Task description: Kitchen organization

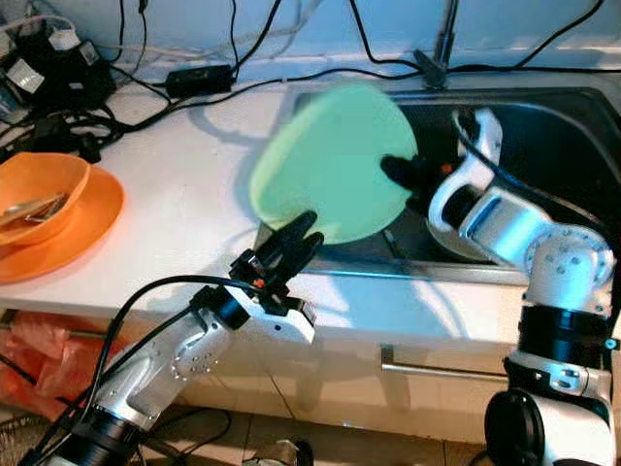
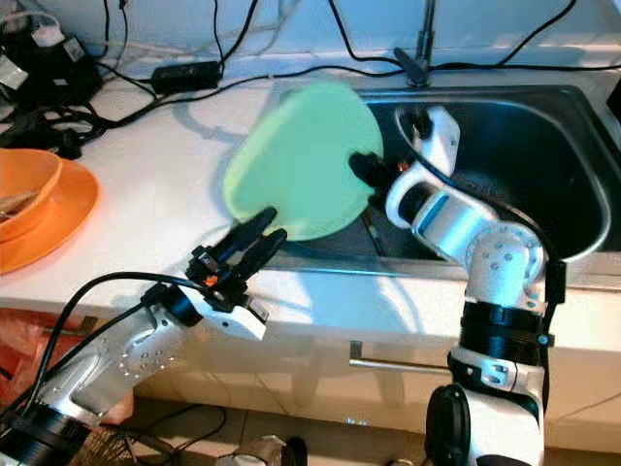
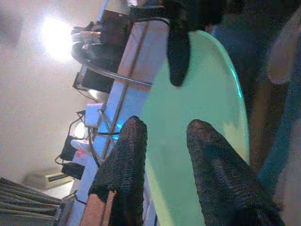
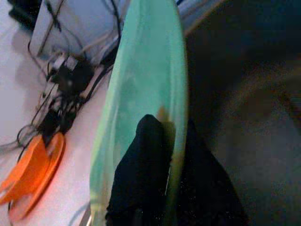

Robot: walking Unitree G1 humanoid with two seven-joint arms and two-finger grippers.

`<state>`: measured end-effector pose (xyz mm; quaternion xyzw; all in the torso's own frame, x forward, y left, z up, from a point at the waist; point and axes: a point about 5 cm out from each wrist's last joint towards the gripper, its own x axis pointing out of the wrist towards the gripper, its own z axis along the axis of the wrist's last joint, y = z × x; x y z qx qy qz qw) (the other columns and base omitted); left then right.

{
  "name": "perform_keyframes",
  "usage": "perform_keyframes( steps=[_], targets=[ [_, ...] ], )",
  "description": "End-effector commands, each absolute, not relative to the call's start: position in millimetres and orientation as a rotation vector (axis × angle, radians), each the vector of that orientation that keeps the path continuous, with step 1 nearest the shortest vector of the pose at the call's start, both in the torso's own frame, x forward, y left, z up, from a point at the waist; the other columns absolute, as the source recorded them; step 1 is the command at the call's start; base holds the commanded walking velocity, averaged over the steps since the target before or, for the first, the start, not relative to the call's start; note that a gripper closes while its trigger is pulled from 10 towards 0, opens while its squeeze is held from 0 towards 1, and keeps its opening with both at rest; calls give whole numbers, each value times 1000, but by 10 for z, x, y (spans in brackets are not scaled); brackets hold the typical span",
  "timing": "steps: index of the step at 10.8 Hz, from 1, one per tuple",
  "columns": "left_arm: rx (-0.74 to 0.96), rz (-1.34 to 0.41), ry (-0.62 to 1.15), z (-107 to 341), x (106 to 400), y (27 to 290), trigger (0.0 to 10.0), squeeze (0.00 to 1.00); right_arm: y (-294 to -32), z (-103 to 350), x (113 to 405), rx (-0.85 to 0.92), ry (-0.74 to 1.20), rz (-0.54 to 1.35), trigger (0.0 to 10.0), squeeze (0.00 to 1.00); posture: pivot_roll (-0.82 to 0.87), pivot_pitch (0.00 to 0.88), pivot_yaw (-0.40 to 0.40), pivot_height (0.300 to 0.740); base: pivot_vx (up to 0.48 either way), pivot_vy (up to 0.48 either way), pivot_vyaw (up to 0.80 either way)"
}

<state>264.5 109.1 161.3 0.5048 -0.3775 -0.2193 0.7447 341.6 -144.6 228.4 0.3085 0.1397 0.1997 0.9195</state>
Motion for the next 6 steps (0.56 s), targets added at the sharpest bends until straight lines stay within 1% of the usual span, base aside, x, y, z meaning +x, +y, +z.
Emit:
perform_keyframes(
  steps=[1,2,4,5,6],
  targets=[
    [1059,-468,-842,1679,2629,1105,10000,1000,-1533,2259,3457,618,271,320,0,0,111,118,97,740,0,0,0],
    [1008,-475,-869,1770,2622,1075,10000,1000,-1655,2268,3528,654,219,216,0,0,111,117,97,740,0,0,0],
    [989,-454,-878,1832,2622,1087,10000,1000,-1760,2256,3574,681,180,132,0,0,116,118,93,740,0,0,0],
    [982,-451,-871,1835,2620,1097,10000,1000,-1814,2235,3590,684,166,90,0,0,117,119,93,740,0,0,0],
    [950,-447,-822,1842,2645,1107,10000,1000,-1914,2185,3616,689,146,7,0,0,118,121,93,740,0,0,0]
  ],
)
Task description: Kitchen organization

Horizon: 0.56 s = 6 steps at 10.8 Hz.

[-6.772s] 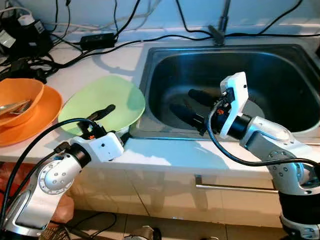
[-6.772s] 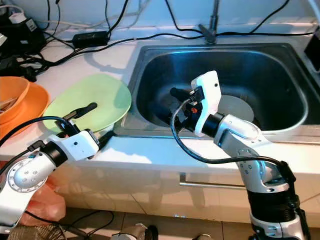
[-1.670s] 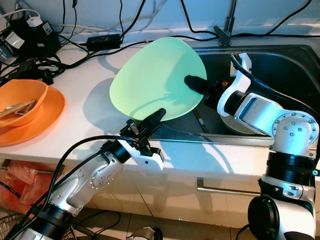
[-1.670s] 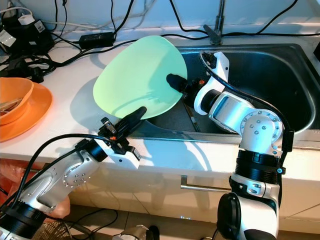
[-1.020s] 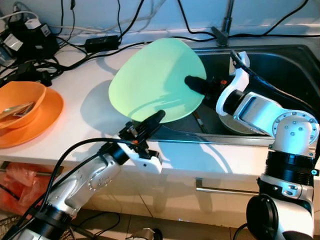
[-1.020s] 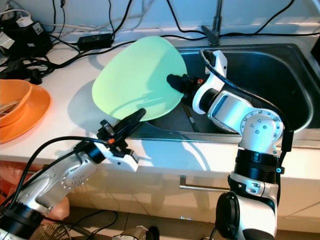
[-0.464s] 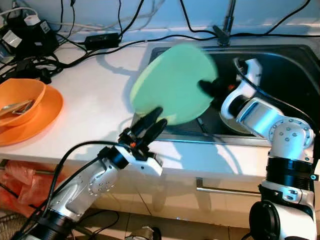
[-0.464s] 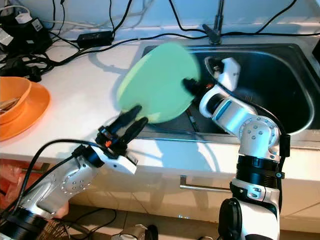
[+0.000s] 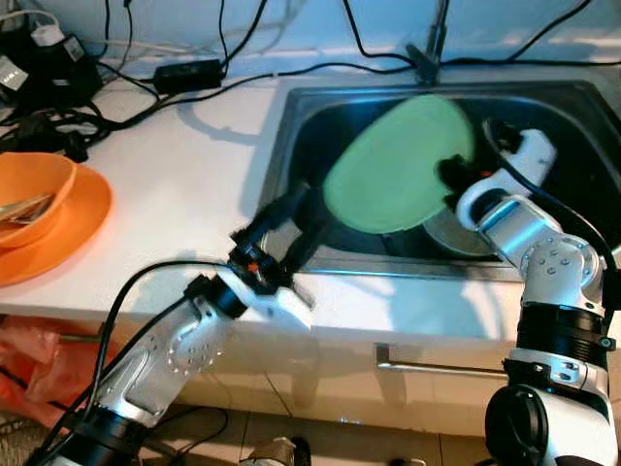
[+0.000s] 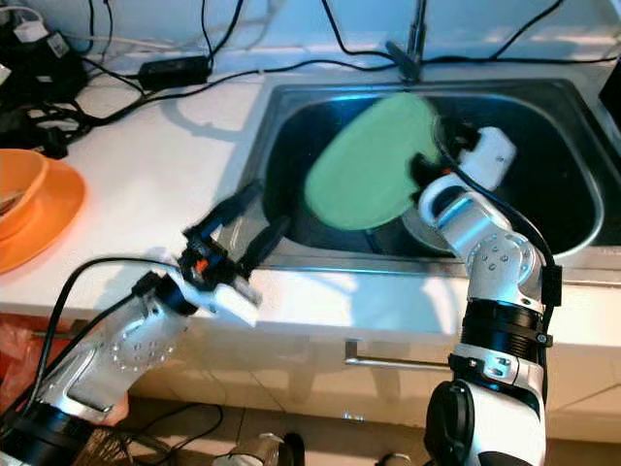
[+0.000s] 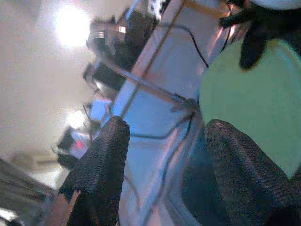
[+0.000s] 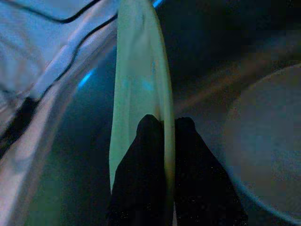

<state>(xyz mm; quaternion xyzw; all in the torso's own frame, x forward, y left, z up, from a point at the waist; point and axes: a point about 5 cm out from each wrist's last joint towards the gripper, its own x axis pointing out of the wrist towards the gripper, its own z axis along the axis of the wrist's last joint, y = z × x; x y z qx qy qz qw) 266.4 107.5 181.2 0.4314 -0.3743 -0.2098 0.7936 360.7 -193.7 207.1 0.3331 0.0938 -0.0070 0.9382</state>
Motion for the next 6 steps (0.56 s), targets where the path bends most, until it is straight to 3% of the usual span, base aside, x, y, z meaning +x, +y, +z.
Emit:
perform_keyframes(
  steps=[1,3,6],
  targets=[
    [891,-439,-772,1869,2680,1111,10000,1000,-1988,2141,3627,673,143,-50,0,0,119,120,94,740,0,0,0],
    [703,-507,-518,1756,2832,1097,10000,1000,-2168,2039,3653,530,157,-164,0,0,119,120,94,740,0,0,0],
    [496,-593,-296,1694,2977,1048,10000,1000,-2302,1894,3642,402,187,-220,0,0,123,113,95,740,0,0,0]
  ],
)
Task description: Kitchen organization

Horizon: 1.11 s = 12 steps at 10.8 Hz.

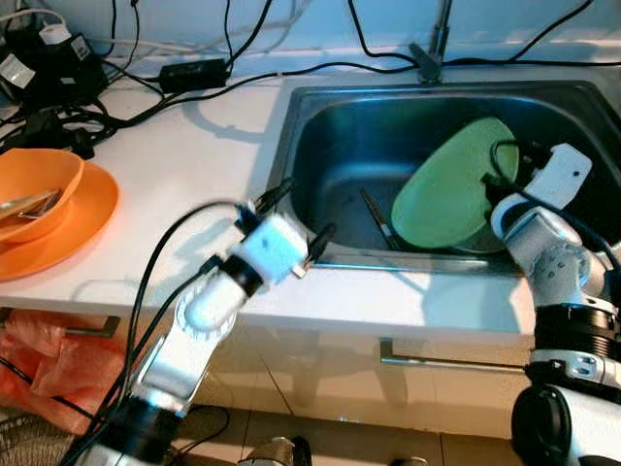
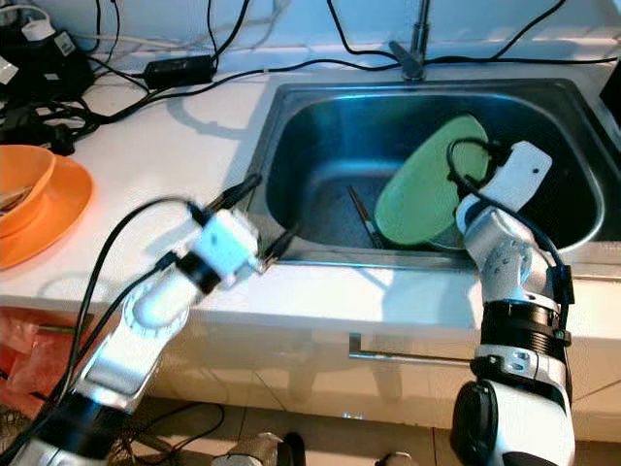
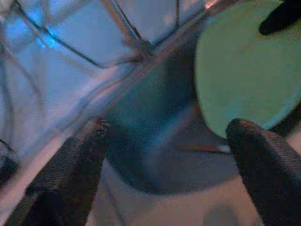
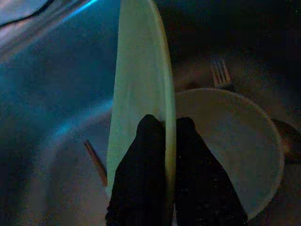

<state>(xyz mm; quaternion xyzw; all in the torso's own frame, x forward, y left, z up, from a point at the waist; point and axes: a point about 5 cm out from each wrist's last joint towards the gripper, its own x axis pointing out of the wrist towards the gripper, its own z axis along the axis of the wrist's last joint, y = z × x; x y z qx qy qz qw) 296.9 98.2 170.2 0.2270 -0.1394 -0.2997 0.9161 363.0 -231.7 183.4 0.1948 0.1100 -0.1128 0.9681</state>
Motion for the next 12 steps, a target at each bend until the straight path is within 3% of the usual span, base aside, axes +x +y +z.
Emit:
perform_keyframes(
  steps=[1,2,4,6,7,8,12],
  targets=[
    [416,-643,-203,1685,3010,1008,10000,1000,-2330,1838,3630,343,207,-225,8157,0,125,112,95,740,0,0,0],
    [360,-684,-141,1691,3023,973,10000,1000,-2354,1803,3634,309,215,-234,10000,0,125,112,95,740,0,0,0],
    [278,-818,-10,1653,2942,861,10000,1000,-2373,1756,3653,272,236,-256,10000,0,130,106,104,740,0,0,0],
    [272,-846,41,1632,2915,859,10000,1000,-2395,1690,3637,258,265,-276,10000,0,136,106,108,740,0,0,0],
    [266,-850,71,1650,2913,873,10000,1000,-2411,1648,3631,242,277,-285,10000,149,137,105,112,740,0,0,0],
    [290,-823,51,1695,2946,904,10000,1000,-2412,1636,3631,249,280,-288,10000,1000,136,104,113,740,0,0,0],
    [305,-737,-3,1830,3042,964,10000,1000,-2450,1607,3627,248,309,-326,10000,1000,138,104,108,740,0,0,0]
  ],
)
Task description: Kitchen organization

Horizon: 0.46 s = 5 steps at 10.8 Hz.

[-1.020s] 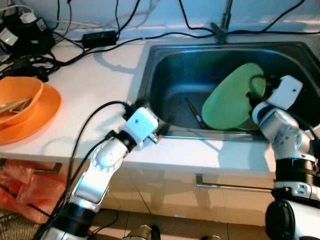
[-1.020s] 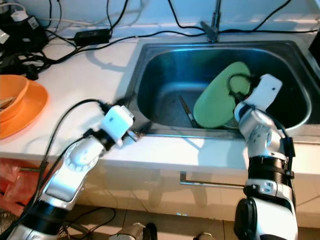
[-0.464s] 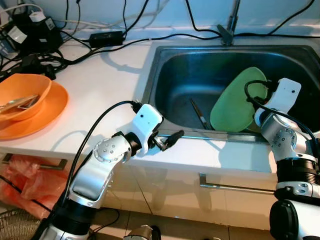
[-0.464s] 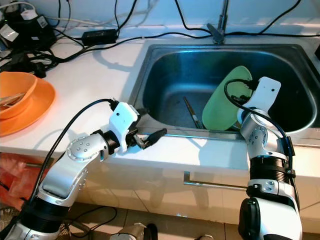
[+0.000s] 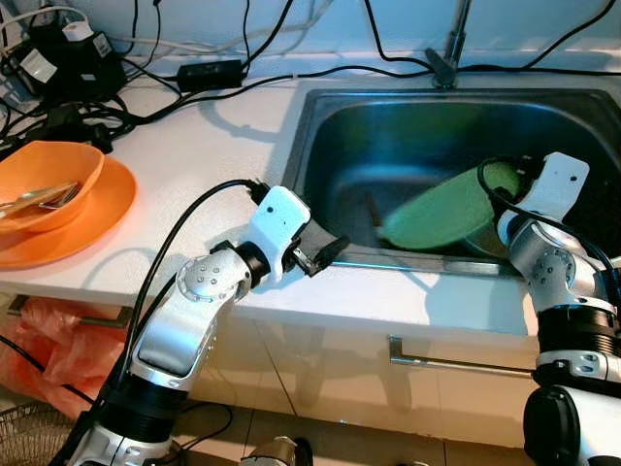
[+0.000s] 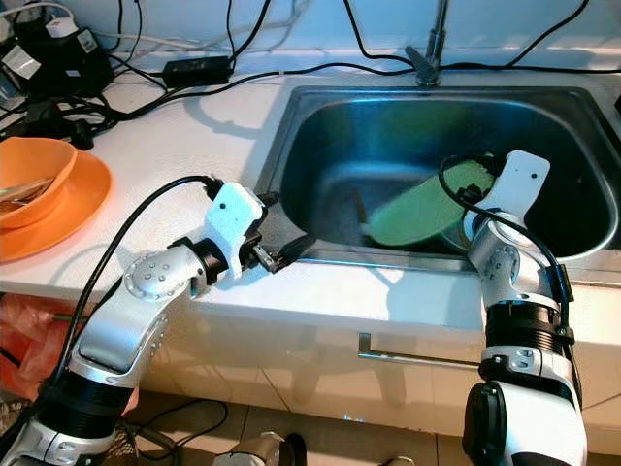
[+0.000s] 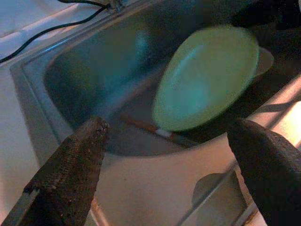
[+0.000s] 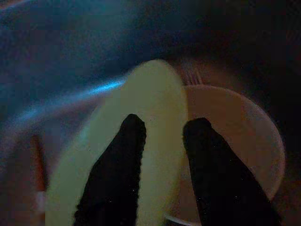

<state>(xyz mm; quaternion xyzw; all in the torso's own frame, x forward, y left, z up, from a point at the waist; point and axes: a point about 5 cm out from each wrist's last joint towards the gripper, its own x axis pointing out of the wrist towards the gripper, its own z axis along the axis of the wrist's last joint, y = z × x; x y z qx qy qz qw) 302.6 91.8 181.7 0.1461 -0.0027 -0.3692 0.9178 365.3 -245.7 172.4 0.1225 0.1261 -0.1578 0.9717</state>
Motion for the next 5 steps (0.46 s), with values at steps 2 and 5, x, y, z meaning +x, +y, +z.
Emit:
perform_keyframes(
  steps=[2,5],
  targets=[
    [307,-730,-3,1821,3038,962,10000,1000,-2488,1627,3640,237,311,-338,10000,1000,138,100,101,740,0,0,0],
    [312,-713,-10,1840,3048,986,10000,1000,-2511,1657,3646,232,305,-356,10000,1000,140,96,98,740,0,0,0]
  ],
)
